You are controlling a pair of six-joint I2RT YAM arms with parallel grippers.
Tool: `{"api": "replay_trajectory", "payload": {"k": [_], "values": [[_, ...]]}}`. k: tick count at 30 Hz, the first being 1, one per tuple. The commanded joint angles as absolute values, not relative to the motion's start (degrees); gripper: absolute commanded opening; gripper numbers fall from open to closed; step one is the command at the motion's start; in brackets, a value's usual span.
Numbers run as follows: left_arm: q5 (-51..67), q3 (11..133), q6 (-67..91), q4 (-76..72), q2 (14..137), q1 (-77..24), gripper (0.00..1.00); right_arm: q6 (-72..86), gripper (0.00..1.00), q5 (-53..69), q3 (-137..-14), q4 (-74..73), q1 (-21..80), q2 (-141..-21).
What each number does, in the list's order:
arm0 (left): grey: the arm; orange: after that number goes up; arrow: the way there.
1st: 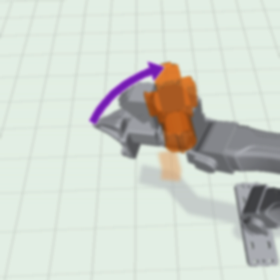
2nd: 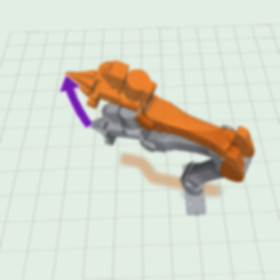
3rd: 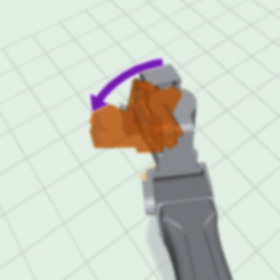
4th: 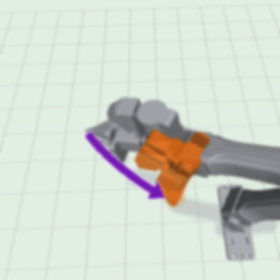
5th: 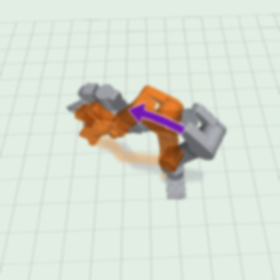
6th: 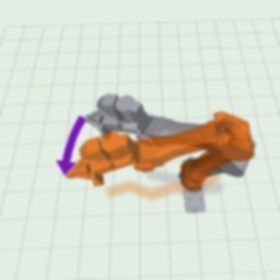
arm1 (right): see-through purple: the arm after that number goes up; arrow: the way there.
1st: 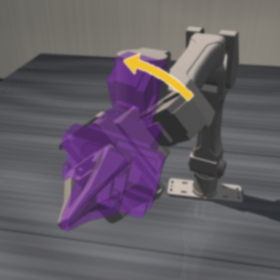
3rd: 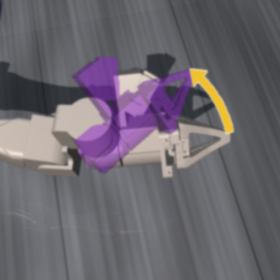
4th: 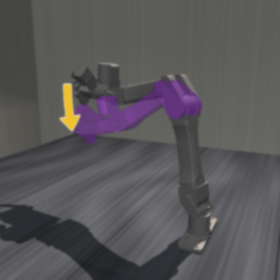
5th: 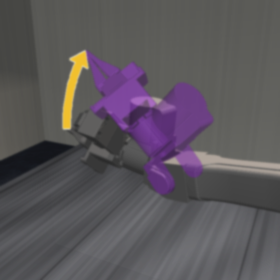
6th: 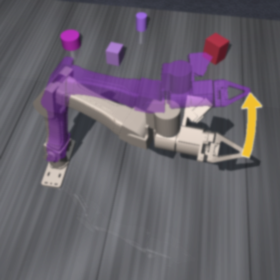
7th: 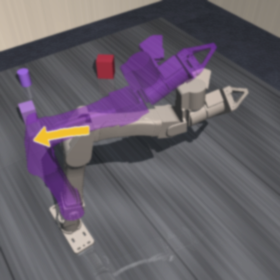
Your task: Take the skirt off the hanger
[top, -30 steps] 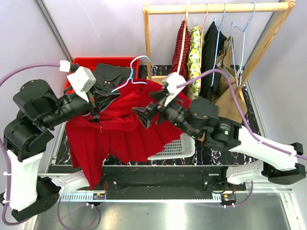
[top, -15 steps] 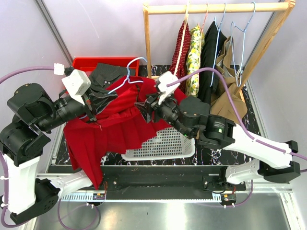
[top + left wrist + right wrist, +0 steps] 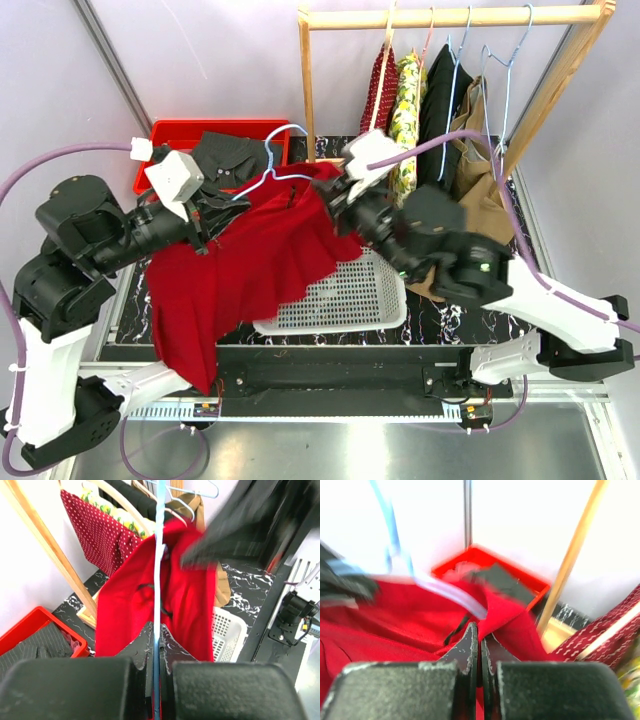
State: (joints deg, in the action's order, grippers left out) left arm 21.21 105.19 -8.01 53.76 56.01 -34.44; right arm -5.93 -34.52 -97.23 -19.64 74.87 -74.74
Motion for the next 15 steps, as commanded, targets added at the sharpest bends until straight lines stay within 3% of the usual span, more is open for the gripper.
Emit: {"api": "replay_trajectory", "payload": {"k": [1, 9, 15], "values": [[22.9, 102.7, -9.2, 47.5, 54.8, -34.2, 0.0, -14.5, 0.0, -38.1, -107.5, -15.6, 74.8, -71.8], [25.0, 104.9, -6.2, 45.1, 61.0, -34.7, 0.0, -9.0, 0.0, -30.1, -113.8, -17.3, 74.9, -79.5], [24.4, 115.6, -5.4, 44.6, 69.5, -38.9, 0.0, -4.7, 0.0, -25.2, -117.4, -19.3, 74.8, -85.2]]}}
